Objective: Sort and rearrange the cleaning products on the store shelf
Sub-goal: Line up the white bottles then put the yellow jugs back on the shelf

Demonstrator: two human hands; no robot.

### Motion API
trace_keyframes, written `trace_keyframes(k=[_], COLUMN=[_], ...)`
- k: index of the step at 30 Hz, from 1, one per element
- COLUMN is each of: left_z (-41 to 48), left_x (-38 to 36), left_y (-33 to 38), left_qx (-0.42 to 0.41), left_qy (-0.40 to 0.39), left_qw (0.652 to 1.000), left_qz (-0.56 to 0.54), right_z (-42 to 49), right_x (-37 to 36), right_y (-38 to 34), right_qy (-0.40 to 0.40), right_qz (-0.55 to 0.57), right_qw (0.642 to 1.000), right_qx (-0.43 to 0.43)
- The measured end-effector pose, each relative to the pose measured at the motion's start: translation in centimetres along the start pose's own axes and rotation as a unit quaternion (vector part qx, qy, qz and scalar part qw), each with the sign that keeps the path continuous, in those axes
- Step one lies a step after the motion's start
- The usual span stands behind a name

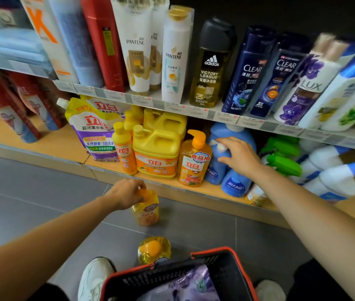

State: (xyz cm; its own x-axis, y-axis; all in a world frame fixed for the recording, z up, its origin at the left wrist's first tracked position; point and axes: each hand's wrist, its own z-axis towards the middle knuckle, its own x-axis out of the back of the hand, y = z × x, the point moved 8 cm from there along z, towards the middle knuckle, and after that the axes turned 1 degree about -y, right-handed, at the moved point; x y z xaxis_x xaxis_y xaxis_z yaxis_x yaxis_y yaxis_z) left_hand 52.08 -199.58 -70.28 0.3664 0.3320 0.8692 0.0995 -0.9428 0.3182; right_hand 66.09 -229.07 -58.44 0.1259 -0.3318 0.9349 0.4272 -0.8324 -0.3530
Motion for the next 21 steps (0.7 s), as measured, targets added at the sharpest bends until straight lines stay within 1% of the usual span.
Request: trace_keyframes(k=[2, 4, 9, 13, 17, 21], left_z=[0.0, 0.0, -0.2, -0.1, -0.6, -1.7], left_x=[-0.1, -0.3, -0.4, -0.6, 0.3, 4.2], left_y=[0.2, 0.1, -0.2, -0.1, 2.2, 5.4], left_qx=[-0.010, -0.011, -0.011, -0.022, -0.085, -0.146], left_qy=[-0.003, 0.003, 0.025, 0.017, -0.001, 0.006], left_qw=[0.999, 0.999, 1.000, 0.999, 0.995, 0.985], left_qz=[0.032, 0.040, -0.014, -0.037, -0.048, -0.092], right_z=[0.3, 0.6, 0.3, 0.0, -0.2, -1.0], right_x=[0.4, 0.9, 1.8, 1.8, 1.4, 1.2], right_y=[0.2, 0.3, 1.3, 1.5, 0.5, -0.8], right_qy=[0.031, 0.033, -0.029, -0.077, -0.088, -0.076], right_qz=[0.011, -0.006, -0.044, -0.053, -0.059, -0.076], right_qw=[0.999, 0.999, 0.998, 0.995, 0.994, 0.994], right_qx=[-0.009, -0.012, 0.022, 0.035, 0.028, 0.031])
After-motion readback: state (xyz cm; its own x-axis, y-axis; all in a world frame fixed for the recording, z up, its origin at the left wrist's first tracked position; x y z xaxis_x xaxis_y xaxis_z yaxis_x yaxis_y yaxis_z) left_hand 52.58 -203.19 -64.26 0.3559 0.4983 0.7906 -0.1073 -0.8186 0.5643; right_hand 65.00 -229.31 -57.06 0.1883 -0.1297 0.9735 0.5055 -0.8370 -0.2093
